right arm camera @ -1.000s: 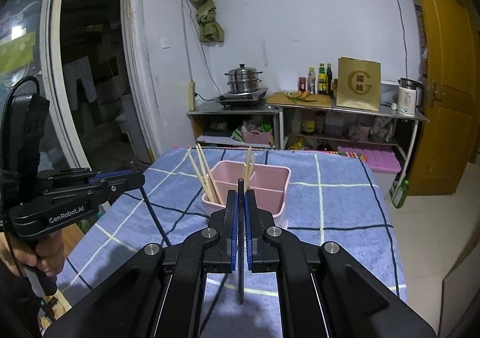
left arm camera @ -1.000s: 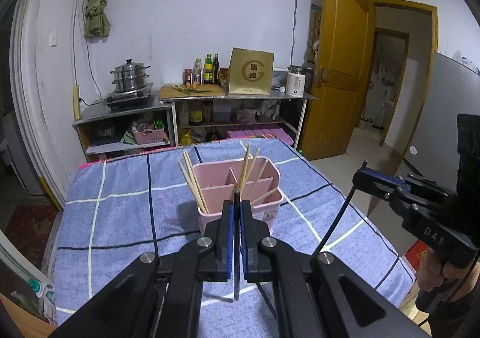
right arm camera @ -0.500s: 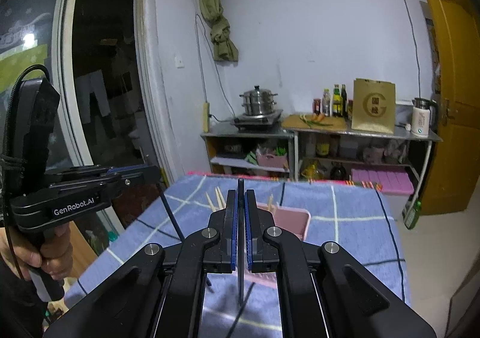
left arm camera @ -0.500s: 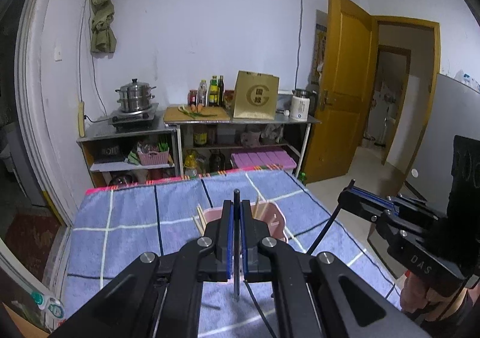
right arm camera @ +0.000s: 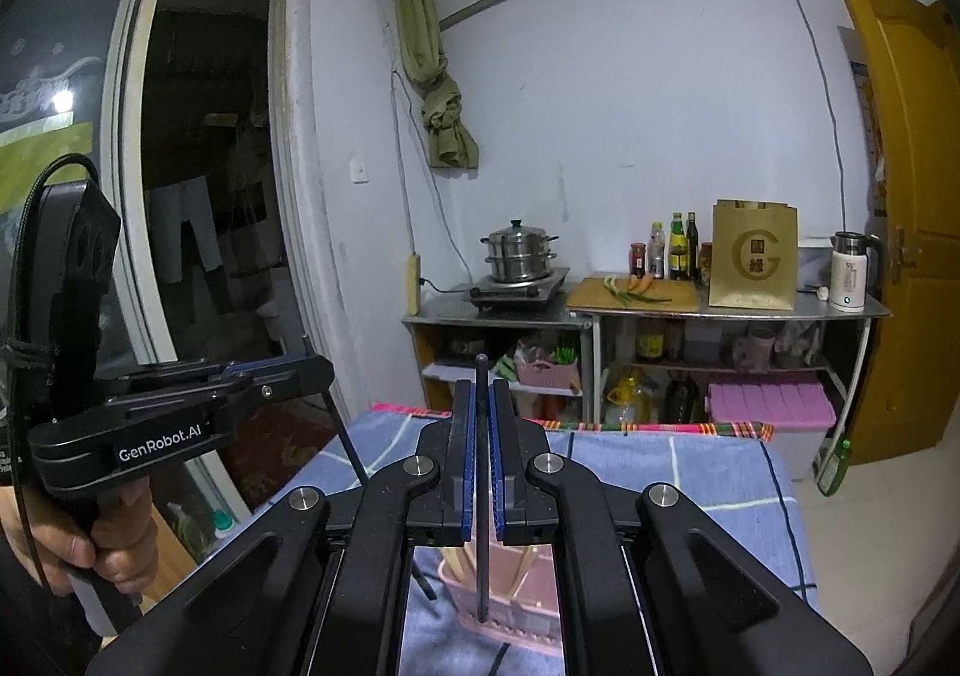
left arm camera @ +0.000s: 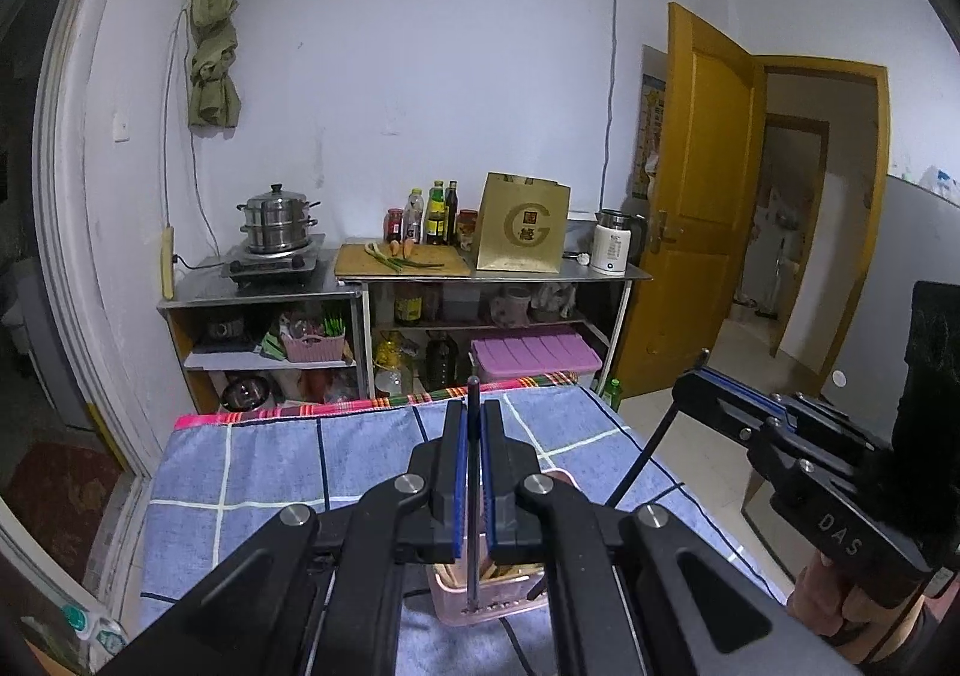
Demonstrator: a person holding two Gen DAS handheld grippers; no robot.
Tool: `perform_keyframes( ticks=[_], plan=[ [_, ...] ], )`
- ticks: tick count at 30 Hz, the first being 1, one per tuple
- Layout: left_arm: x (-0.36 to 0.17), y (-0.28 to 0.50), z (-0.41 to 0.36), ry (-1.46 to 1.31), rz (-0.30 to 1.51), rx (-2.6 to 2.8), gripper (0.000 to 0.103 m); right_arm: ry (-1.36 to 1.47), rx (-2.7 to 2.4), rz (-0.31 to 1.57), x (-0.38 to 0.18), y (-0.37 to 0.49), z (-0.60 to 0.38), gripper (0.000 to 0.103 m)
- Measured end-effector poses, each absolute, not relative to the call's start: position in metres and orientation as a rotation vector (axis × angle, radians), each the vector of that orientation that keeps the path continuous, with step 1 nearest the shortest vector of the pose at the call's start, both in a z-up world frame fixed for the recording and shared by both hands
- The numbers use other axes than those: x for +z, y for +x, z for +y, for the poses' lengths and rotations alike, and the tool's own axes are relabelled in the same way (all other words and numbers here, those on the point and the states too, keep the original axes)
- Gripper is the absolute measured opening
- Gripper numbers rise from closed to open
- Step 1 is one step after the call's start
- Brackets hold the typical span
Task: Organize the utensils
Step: 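Lower the dark chopsticks into the basket and open both tools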
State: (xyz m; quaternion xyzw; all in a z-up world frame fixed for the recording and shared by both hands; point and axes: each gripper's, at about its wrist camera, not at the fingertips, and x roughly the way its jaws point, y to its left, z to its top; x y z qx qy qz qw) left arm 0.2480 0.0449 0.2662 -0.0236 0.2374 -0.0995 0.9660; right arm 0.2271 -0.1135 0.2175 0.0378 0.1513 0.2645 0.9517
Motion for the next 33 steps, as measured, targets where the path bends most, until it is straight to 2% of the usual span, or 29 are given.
perform_keyframes(
  ticks=[12,33],
  plan=[
    [0.249,0.291,0.045,-0.057,0.481,-0.216,0.004,0.079,0.527,0.312,0.204,0.256,-0.104,0.004],
    [0.161,0.319,0.044,-0.075,0.605,-0.234,0.004,0.066,0.519,0.435,0.136,0.284,-0.094,0.004]
  ],
)
